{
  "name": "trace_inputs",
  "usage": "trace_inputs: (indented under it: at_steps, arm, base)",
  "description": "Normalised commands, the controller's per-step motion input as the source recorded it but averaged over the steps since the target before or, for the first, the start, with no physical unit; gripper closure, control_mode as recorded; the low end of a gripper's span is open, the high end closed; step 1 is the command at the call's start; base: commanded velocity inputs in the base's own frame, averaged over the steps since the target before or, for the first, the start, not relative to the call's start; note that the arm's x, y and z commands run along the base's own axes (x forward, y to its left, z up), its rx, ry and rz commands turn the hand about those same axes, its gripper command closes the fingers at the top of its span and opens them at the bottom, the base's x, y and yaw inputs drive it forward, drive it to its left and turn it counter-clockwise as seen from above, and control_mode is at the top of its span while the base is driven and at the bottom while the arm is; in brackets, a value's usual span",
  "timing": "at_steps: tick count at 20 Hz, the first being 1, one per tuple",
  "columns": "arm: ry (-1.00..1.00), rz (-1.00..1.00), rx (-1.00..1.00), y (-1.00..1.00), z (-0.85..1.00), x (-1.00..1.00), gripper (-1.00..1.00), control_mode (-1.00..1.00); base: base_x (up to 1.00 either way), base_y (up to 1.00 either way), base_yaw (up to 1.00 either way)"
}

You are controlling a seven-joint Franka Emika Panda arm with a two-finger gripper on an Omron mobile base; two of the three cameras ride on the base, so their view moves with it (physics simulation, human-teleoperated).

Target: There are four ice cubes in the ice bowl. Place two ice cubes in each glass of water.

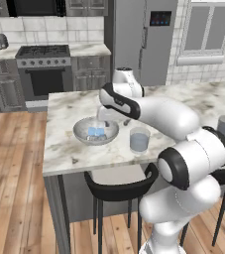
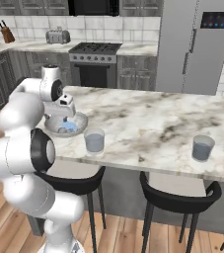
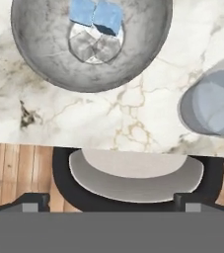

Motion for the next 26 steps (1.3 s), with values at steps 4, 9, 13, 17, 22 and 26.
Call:
trace_inputs:
  at_steps: [4, 9, 13, 17, 22, 26]
  arm:
    - [0.09, 0.14, 0.0, 0.01, -0.33, 0.0, -1.0, -1.0]
    - [0.03, 0.16, 0.0, 0.0, -0.3, 0.0, -1.0, -1.0]
    - [0.0, 0.16, -0.01, 0.01, -0.2, 0.0, -1.0, -1.0]
    - [0.0, 0.18, -0.06, 0.0, -0.24, 0.03, -1.0, -1.0]
    - [0.0, 0.2, -0.04, 0.0, -0.18, 0.23, -1.0, -1.0]
    - [0.0, 0.21, 0.0, 0.0, -0.08, 0.29, -1.0, -1.0]
  base:
    - [0.0, 0.0, 0.0]
    - [0.0, 0.0, 0.0]
    - [0.0, 0.0, 0.0]
    - [0.0, 0.0, 0.0]
    - [0.0, 0.0, 0.0]
    - [0.0, 0.0, 0.0]
